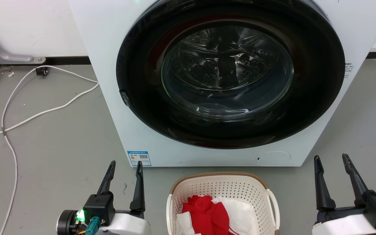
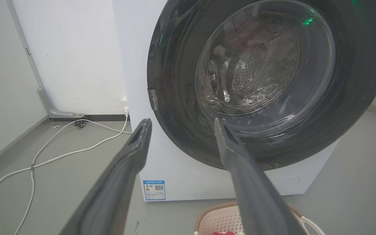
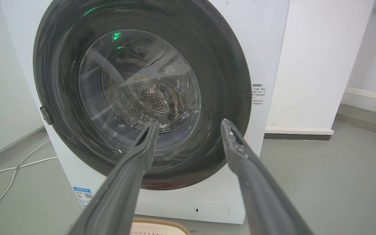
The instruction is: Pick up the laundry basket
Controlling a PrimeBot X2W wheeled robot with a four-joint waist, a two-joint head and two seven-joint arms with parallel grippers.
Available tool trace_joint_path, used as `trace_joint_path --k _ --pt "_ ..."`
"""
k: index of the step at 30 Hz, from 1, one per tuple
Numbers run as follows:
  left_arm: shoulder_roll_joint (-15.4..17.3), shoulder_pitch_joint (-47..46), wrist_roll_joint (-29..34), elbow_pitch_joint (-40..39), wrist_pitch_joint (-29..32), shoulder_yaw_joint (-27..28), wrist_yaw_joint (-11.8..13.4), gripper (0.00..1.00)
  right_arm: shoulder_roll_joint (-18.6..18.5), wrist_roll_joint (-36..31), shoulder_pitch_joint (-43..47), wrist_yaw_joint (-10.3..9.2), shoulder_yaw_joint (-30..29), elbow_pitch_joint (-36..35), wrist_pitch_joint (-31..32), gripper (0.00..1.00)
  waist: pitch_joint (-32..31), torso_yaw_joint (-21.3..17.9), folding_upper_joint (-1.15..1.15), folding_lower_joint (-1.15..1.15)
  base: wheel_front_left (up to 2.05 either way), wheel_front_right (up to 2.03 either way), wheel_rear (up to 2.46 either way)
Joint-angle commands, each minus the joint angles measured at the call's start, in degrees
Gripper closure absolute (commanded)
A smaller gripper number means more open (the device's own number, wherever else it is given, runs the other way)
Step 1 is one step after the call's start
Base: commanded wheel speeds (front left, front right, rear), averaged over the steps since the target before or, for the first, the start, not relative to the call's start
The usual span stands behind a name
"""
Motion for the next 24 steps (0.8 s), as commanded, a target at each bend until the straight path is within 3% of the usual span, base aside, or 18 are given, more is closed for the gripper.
trace_joint_path --k 1,10,24 --pt "0.14 0.43 -0.08 0.03 -0.16 -0.04 0.15 0.0 -0.27 0.23 0.69 -0.02 0.12 0.11 -0.12 0.0 -0.01 0.01 0.0 0.0 0.0 0.0 0.0" --pt "0.14 0.17 -0.69 0.69 -0.16 -0.13 -0.01 0.0 -0.27 0.24 0.39 -0.02 0.03 0.49 -0.12 0.0 0.36 -0.19 0.0 0.0 0.0 0.0 0.0" --pt "0.13 -7.33 -2.19 9.48 -0.16 -3.37 -3.55 0.0 -0.25 -3.97 -5.28 -0.02 -3.05 6.11 -0.11 0.0 7.27 -0.65 0.0 0.0 0.0 0.0 0.0"
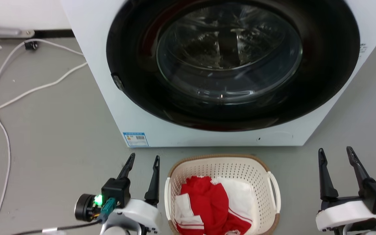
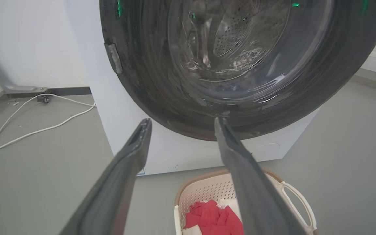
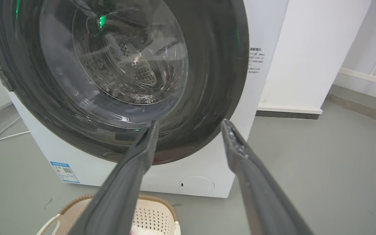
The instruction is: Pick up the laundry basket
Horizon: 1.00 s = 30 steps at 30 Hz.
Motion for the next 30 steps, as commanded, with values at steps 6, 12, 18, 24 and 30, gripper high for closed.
trace_joint_path --k 6,12,18,24,30 --pt "0.12 -6.32 -0.09 6.45 -0.16 -1.39 -1.1 0.0 -0.2 -3.45 -5.07 -0.02 -0.4 4.76 -0.12 0.0 7.4 -0.71 0.0 0.0 0.0 0.0 0.0" --pt "0.12 -11.76 -0.71 13.17 -0.16 -2.34 -2.15 0.0 -0.18 -6.7 -9.81 -0.03 -1.61 11.59 -0.11 0.0 13.45 -1.17 0.0 0.0 0.0 0.0 0.0" --pt "0.12 -16.8 -1.48 20.58 -0.16 -3.08 -2.95 0.0 -0.16 -9.46 -14.84 -0.04 -2.4 18.0 -0.12 0.0 19.07 -1.51 0.0 0.0 0.0 0.0 0.0" --pt "0.11 -21.71 -3.21 28.81 -0.16 -4.35 -3.62 0.0 -0.16 -12.03 -19.59 -0.04 -2.44 23.22 -0.12 0.0 23.93 -2.02 0.0 0.0 0.0 0.0 0.0" --pt "0.12 -25.83 -4.97 35.34 -0.16 -6.45 -4.11 0.0 -0.17 -14.09 -23.99 -0.04 -2.6 29.44 -0.12 0.0 28.11 -2.19 0.0 0.0 0.0 0.0 0.0"
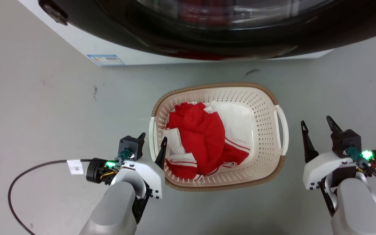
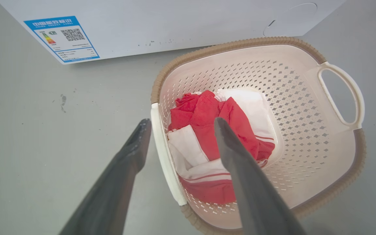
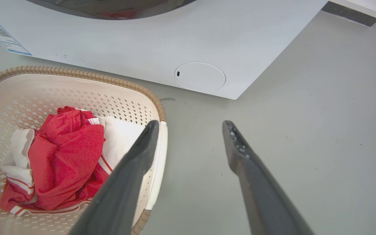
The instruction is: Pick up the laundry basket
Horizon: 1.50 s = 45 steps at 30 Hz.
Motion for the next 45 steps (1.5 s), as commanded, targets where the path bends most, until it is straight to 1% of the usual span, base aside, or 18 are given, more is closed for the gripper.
trace_joint_path --k 1,5,9,17,22,31,37,38,39,40,45 --pt "0.12 -1.59 -0.21 1.3 -0.16 -0.6 0.05 0.0 -0.13 -0.67 -1.79 -0.06 -0.1 1.32 -0.11 0.0 2.37 -0.08 0.0 -0.01 0.0 0.0 0.0" --pt "0.12 -3.87 -1.97 4.06 -0.16 -1.37 0.31 0.0 -0.11 -2.21 -4.63 -0.06 0.67 4.34 -0.11 0.0 5.26 0.18 0.0 -0.01 0.0 0.0 0.0" --pt "0.12 -5.84 -3.61 6.65 -0.16 -2.08 0.05 0.0 -0.13 -4.1 -6.98 -0.06 0.95 7.7 -0.11 0.0 7.82 0.4 0.0 -0.01 0.0 0.0 0.0" --pt "0.11 -9.76 -4.96 10.52 -0.16 -3.69 -0.16 0.0 -0.14 -7.45 -12.35 -0.06 -1.11 15.57 -0.12 0.0 11.91 0.81 0.0 -0.01 0.0 0.0 0.0" --pt "0.12 -11.24 -5.35 12.25 -0.16 -4.58 -0.21 0.0 -0.12 -8.68 -14.85 -0.06 -2.39 18.59 -0.12 0.0 13.37 0.83 0.0 -0.01 0.0 0.0 0.0" --pt "0.12 -13.73 -6.79 14.21 -0.16 -6.51 0.1 0.0 -0.13 -10.29 -18.24 -0.06 -4.01 21.7 -0.11 0.0 16.59 1.22 0.0 -0.01 0.0 0.0 0.0" --pt "0.12 -15.0 -7.71 14.17 -0.16 -7.83 0.35 0.0 -0.11 -11.37 -19.83 -0.06 -4.79 23.05 -0.11 0.0 18.11 1.81 0.0 -0.01 0.0 0.0 0.0" --pt "0.12 -15.17 -7.79 14.04 -0.16 -8.0 0.4 0.53 -0.14 -11.65 -20.12 -0.06 -4.93 23.25 -0.12 0.33 18.27 1.9 0.0 -0.01 0.0 0.0 0.0" --pt "0.12 -15.36 -7.89 13.78 -0.16 -8.12 0.53 0.69 -0.15 -11.84 -20.35 -0.06 -5.09 23.51 -0.11 0.65 18.41 1.98 0.0 -0.01 0.0 0.0 0.0" --pt "0.12 -15.52 -8.03 13.49 -0.16 -8.26 0.65 1.0 -0.14 -12.1 -20.54 -0.06 -5.13 23.97 -0.12 1.0 18.53 2.07 0.0 -0.01 0.0 0.0 0.0" --pt "0.58 -15.58 -8.52 13.91 -0.12 -9.14 0.38 1.0 -0.4 -12.33 -21.61 -0.09 -5.19 25.73 -0.1 1.0 18.39 2.17 0.0 -0.01 0.0 0.0 0.0"
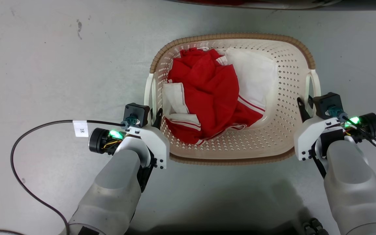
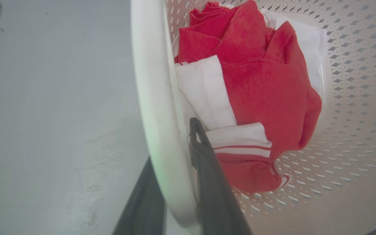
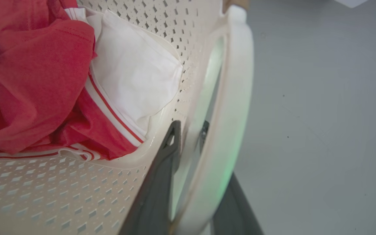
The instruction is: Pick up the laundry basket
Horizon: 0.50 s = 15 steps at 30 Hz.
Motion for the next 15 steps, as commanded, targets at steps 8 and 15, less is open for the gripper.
trace_joint_path --k 8,15 --pt "0.94 0.8 -1.36 1.33 -0.11 -1.61 -0.51 1.0 -0.88 -0.23 0.42 -0.14 -0.24 1.98 -0.08 1.0 -3.24 0.1 0.0 0.0 0.0 0.0 0.0" --pt "0.98 2.4 -3.6 3.62 -0.11 -3.62 -0.96 1.0 -0.89 -0.69 1.93 -0.14 0.12 4.86 -0.07 1.0 -8.32 0.21 0.0 0.0 0.0 0.0 0.0"
